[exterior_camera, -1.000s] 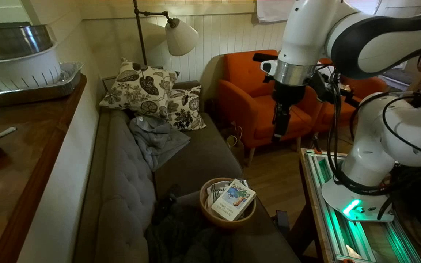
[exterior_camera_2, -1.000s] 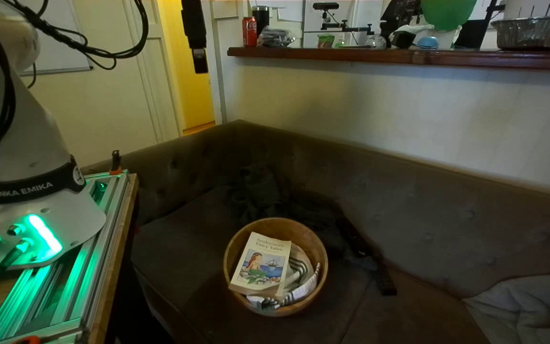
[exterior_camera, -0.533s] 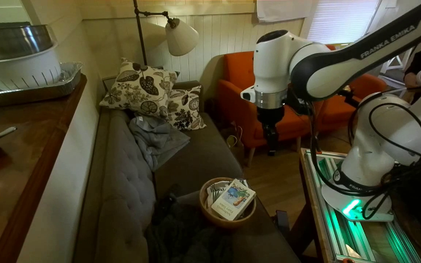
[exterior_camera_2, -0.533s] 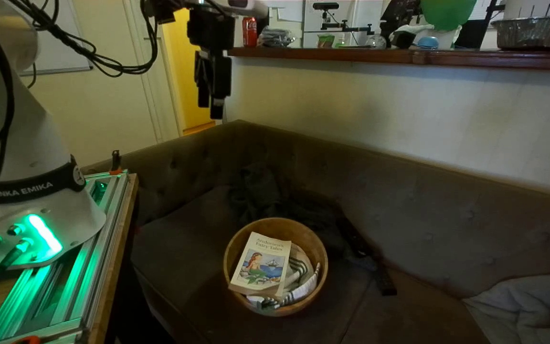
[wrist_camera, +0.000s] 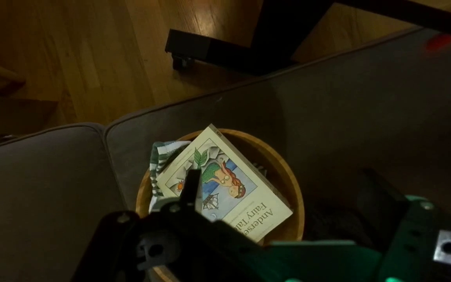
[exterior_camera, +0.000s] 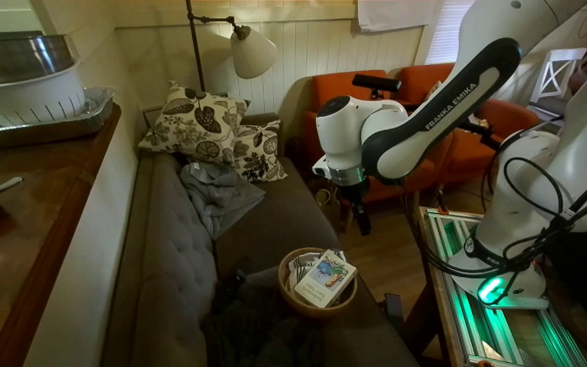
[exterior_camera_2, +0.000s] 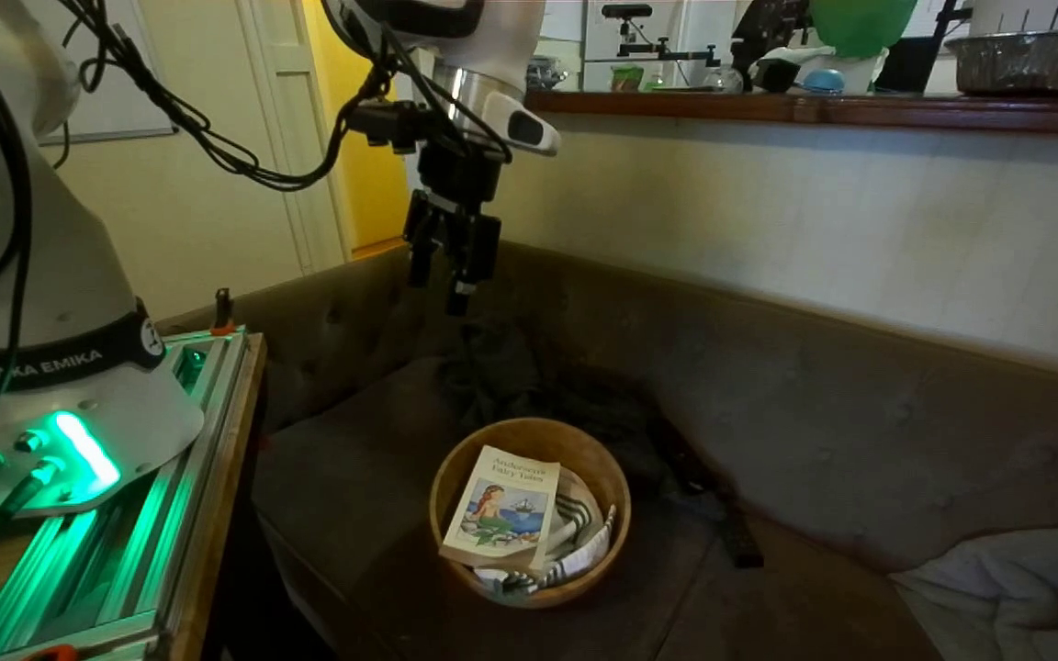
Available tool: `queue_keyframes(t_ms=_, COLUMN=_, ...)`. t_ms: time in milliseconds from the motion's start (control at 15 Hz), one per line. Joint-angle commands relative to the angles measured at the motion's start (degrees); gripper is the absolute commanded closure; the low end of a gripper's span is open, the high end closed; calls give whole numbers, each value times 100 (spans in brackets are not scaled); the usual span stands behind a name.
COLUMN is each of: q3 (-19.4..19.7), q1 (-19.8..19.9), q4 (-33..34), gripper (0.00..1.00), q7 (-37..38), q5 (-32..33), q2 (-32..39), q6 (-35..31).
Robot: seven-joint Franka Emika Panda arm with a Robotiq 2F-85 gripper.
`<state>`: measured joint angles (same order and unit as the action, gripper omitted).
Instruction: Put the white book on the back of the sofa
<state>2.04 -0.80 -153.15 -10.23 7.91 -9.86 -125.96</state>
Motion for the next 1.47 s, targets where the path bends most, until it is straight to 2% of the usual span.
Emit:
queue_keyframes(t_ms=0, q3=-38, q1=34, q4=13, gripper=0, q7=-6, q5=-10, q2=-5, q6=14)
queue_keyframes(t_ms=133, q3=-37, q1=33, q4=12, gripper=0, q7=-6, q5=-10, q2=-80, q6=18)
queue_keyframes(t_ms=333, q3=-156, q1=98, q4=-28, gripper=0, q7=420, q5=654, q2=502, q6=-650)
queue_keyframes(t_ms=667, q3=-126, q1=67, q4=-15, gripper=0, q7=903, q5=2844, q2=1767, q6=-2084)
queue_keyframes(t_ms=933, q3=221, q1=-34, q4=212, gripper=0, q7=1222, q5=4650, q2=2746, q6=-3319)
queue_keyframes(t_ms=1133, q3=498, q1=-91, q4=504, gripper=0, q7=1328, q5=5564, q2=3443, q6=-4074)
queue_keyframes(t_ms=1200, q3=488, q1=-27, q4=660, gripper=0, q7=1238, q5=5478, q2=3740, q6=-4167)
queue_keyframes(t_ms=1267, q3=355, q1=83, q4=755, gripper=0, q7=1016, q5=5102, q2=3990, q6=-4067)
queue_keyframes(t_ms=1333, q3=413, q1=7, q4=395, gripper=0, q7=1148, q5=5186, q2=3396, q6=-3966)
queue_keyframes(t_ms=1400, q3=414, q1=15, q4=480, gripper=0, q7=1143, q5=5182, q2=3576, q6=-3972)
